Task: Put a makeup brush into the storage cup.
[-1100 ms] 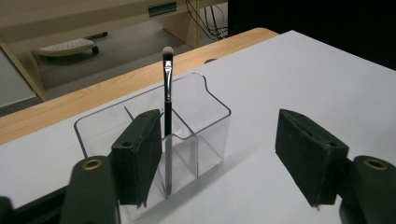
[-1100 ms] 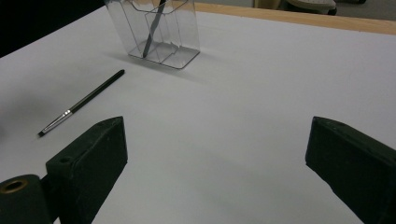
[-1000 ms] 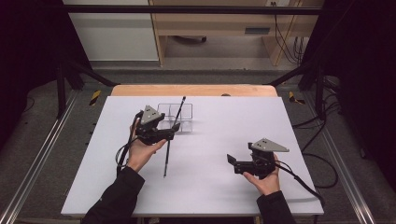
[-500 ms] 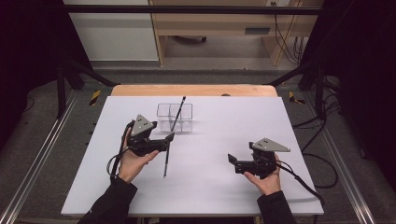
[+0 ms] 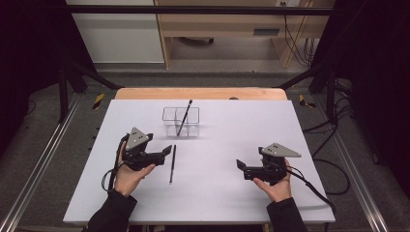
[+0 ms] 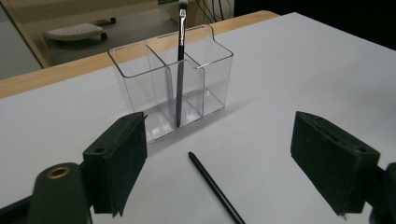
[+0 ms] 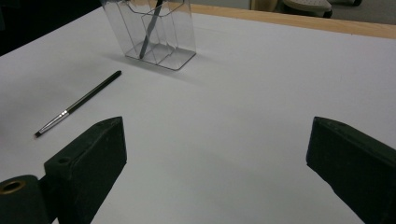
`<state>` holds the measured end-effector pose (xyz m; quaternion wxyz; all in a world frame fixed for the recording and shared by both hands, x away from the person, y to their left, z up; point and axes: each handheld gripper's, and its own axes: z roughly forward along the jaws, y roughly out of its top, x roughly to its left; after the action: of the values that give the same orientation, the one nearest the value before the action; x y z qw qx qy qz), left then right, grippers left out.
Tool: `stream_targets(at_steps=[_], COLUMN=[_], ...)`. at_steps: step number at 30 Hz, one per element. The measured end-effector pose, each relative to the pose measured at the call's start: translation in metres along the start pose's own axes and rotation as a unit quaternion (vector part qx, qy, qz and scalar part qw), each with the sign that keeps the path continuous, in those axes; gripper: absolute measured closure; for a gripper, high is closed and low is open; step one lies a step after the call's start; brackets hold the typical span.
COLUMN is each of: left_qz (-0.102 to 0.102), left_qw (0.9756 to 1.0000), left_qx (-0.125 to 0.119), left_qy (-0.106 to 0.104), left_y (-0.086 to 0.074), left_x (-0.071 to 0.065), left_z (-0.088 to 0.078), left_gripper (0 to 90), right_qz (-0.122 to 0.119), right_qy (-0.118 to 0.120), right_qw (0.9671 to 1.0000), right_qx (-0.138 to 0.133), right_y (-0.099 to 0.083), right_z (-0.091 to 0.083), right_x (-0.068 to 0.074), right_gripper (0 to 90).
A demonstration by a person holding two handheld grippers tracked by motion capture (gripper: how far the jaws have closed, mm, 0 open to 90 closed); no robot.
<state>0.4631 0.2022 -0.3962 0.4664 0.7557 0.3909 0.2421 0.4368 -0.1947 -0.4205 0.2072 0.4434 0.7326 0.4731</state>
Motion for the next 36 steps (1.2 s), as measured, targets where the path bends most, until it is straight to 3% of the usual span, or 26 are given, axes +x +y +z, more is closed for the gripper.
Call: stream_targets(at_steps=[8, 21, 36], left_qz=[0.004, -0.009, -0.02], left_qw=[0.9999, 0.9996, 0.9981], left_qx=[0.013, 0.025, 0.055], left_qy=[0.006, 0.011, 0.022], left_y=[-0.013, -0.031, -0.041], left_x=[-0.002, 0.001, 0.007], left_z=[-0.009, -0.025, -0.012], left_gripper=[16.2, 14.4, 14.3], right_qz=[0.0, 0.003, 0.004], right_qy=[0.001, 0.001, -0.002], right_qw=[1.0, 1.0, 1.0], right_qx=[0.003, -0.001, 0.004], right_y=[0.0, 0.0, -0.002], right_z=[0.0, -0.004, -0.002], right_x=[0.0, -0.002, -0.003], right_gripper=[5.4, 5.3, 5.4])
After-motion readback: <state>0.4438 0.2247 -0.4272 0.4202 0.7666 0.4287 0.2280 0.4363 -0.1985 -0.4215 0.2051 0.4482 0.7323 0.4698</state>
